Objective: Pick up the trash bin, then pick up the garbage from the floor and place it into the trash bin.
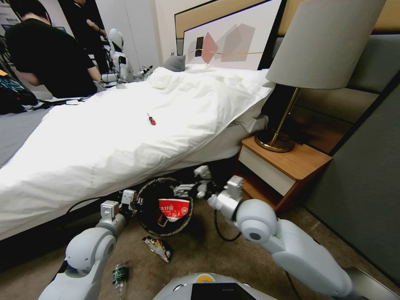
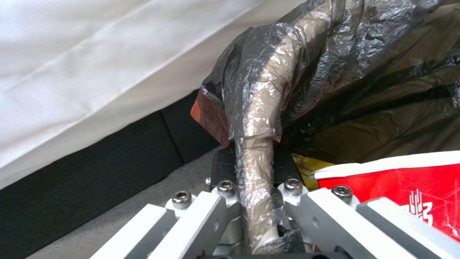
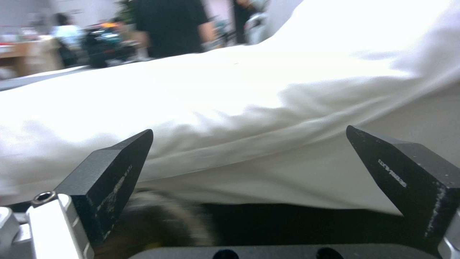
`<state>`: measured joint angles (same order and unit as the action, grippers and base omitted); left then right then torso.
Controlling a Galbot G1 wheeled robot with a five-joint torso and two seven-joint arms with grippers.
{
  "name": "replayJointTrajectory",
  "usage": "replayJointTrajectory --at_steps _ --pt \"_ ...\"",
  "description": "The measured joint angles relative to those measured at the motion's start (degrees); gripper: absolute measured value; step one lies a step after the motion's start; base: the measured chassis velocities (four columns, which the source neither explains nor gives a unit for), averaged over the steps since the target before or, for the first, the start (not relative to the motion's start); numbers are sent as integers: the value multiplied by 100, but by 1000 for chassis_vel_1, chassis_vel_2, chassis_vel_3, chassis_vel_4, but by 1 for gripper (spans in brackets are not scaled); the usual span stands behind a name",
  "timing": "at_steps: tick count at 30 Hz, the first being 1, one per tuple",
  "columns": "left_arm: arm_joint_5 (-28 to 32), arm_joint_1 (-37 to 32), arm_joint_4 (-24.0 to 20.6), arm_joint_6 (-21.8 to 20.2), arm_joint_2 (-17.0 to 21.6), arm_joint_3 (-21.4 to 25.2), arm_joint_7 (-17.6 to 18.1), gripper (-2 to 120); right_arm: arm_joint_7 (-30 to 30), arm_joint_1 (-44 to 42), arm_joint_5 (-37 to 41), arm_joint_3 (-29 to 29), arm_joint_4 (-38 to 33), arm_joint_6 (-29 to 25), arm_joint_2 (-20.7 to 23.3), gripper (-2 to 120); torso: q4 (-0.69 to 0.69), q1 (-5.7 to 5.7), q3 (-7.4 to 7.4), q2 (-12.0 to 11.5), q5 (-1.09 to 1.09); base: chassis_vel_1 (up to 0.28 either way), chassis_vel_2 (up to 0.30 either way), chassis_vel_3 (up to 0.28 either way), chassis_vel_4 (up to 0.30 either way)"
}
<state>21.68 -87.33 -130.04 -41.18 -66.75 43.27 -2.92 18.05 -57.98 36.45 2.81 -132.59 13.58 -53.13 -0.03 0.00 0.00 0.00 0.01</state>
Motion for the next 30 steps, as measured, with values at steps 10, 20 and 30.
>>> replayJointTrajectory --at_steps 10,20,30 --pt "-61 -81 -105 0 -81 63 11 1 -174 -1325 -1262 -1192 268 -713 -206 100 2 0 0 0 0 0 0 0 0" --pt "-62 -128 -115 0 -80 150 -1 1 -368 -3143 -2524 -2397 248 -1322 -933 100 4 0 -1 0 -1 0 0 0 0" --pt "-69 -148 -98 1 -87 162 -9 1 -546 -4042 -2763 -2876 226 -1700 -1431 100 3 0 0 0 -2 0 0 0 0"
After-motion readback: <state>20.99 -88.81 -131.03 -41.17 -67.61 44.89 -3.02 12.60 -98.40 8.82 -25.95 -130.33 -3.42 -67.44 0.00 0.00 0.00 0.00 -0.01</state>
